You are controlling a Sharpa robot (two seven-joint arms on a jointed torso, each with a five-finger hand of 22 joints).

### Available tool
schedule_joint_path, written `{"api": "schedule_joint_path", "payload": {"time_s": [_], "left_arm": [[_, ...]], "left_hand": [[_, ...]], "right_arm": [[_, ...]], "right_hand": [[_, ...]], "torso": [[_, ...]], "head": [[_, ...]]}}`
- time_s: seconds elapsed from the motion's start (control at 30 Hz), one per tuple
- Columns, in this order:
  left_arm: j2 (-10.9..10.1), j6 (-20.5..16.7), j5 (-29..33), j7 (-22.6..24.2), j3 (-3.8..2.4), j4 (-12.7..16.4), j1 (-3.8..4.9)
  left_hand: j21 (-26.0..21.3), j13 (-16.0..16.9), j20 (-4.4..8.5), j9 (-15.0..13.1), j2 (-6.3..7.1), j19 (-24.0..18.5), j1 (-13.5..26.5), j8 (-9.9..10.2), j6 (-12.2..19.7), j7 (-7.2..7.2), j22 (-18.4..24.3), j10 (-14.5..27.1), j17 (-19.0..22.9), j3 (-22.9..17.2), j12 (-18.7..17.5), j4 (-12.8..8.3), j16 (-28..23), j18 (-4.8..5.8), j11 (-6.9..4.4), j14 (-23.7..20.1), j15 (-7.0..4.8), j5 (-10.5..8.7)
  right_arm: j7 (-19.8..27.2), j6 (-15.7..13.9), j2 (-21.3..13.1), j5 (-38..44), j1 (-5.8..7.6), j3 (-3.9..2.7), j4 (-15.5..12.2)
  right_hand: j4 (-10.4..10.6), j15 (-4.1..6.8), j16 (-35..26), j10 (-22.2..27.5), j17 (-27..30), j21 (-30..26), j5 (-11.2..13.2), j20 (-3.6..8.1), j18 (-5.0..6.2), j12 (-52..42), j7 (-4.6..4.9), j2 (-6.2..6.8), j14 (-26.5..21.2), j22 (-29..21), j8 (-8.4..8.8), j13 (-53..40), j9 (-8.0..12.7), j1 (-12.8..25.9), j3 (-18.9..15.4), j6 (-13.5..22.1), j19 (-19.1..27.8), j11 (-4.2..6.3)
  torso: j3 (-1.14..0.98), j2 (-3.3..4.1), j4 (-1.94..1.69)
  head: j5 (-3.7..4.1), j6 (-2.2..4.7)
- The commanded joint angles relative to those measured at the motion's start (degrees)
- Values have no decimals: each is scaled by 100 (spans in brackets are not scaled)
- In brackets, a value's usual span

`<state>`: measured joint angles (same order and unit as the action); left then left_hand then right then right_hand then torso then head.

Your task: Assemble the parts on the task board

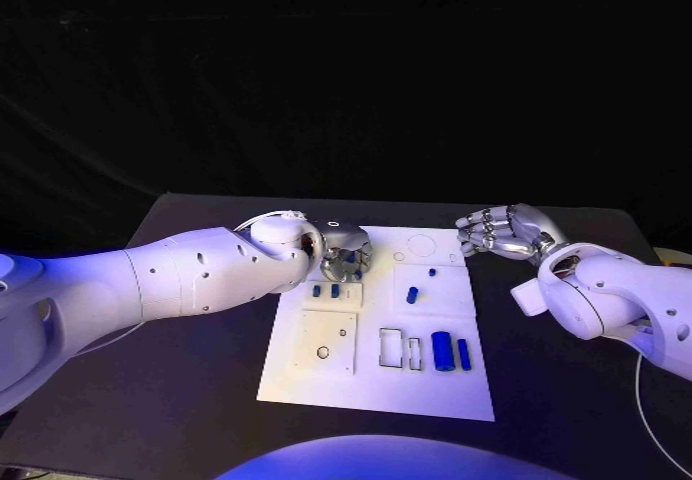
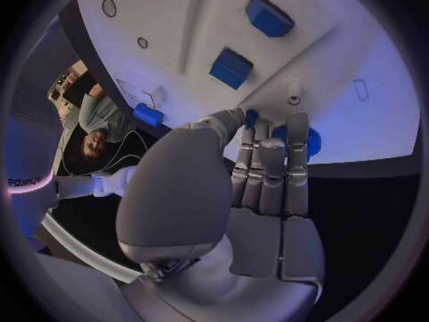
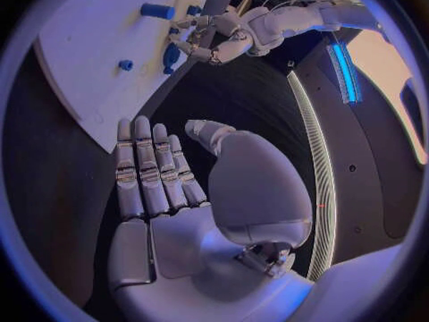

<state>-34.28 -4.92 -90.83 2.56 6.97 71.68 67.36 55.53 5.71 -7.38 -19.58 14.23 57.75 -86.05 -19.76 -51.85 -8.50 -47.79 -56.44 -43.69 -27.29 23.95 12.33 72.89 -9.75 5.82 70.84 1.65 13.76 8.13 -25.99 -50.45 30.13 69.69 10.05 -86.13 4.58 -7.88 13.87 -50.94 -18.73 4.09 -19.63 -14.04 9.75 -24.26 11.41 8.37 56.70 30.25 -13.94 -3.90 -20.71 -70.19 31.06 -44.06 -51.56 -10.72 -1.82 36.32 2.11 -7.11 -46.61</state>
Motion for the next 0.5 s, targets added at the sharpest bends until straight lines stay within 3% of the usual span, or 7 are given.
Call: {"api": "schedule_joint_path", "payload": {"time_s": [0.03, 0.33, 0.5], "left_arm": [[37, 180, -23, -36, -2, -16, -3], [101, 193, -9, -83, -1, -97, -25], [117, 173, -8, -105, 0, -130, -28]], "left_hand": [[90, -10, 9, 9, 3, 80, -70, 21, -66, -8, -69, -74, -52, -60, -41, -17, 67, -1, -12, 61, 3, -30], [307, -13, 35, 34, -42, 190, -114, 44, -138, -10, -294, -225, -187, -182, -68, -101, 192, 32, -44, 165, -28, -47], [565, 9, 66, 56, -113, 330, -213, 66, -217, -10, -555, -389, -429, -331, -68, -261, 348, 72, -78, 325, -62, -70]], "right_arm": [[63, 90, 5, 56, -4, 0, -10], [65, 93, 8, 56, -4, 0, -9], [67, 94, 7, 56, -4, 0, -10]], "right_hand": [[-1, -19, -19, 12, 9, -13, -25, -25, 59, -19, 316, -6, 28, -6, -12, 8, 9, 42, -17, -43, 10, -8], [-1, -19, -19, 12, 9, -13, -25, -25, 59, -19, 316, -6, 28, -6, -12, 8, 9, 42, -17, -43, 10, -8], [-1, -19, -19, 12, 9, -13, -25, -25, 59, -19, 316, -6, 28, -6, -12, 8, 9, 42, -17, -43, 10, -8]], "torso": [[-2, 0, 0], [1, -4, 0], [-2, -3, 0]], "head": [[1, -7], [7, -25], [5, -33]]}}
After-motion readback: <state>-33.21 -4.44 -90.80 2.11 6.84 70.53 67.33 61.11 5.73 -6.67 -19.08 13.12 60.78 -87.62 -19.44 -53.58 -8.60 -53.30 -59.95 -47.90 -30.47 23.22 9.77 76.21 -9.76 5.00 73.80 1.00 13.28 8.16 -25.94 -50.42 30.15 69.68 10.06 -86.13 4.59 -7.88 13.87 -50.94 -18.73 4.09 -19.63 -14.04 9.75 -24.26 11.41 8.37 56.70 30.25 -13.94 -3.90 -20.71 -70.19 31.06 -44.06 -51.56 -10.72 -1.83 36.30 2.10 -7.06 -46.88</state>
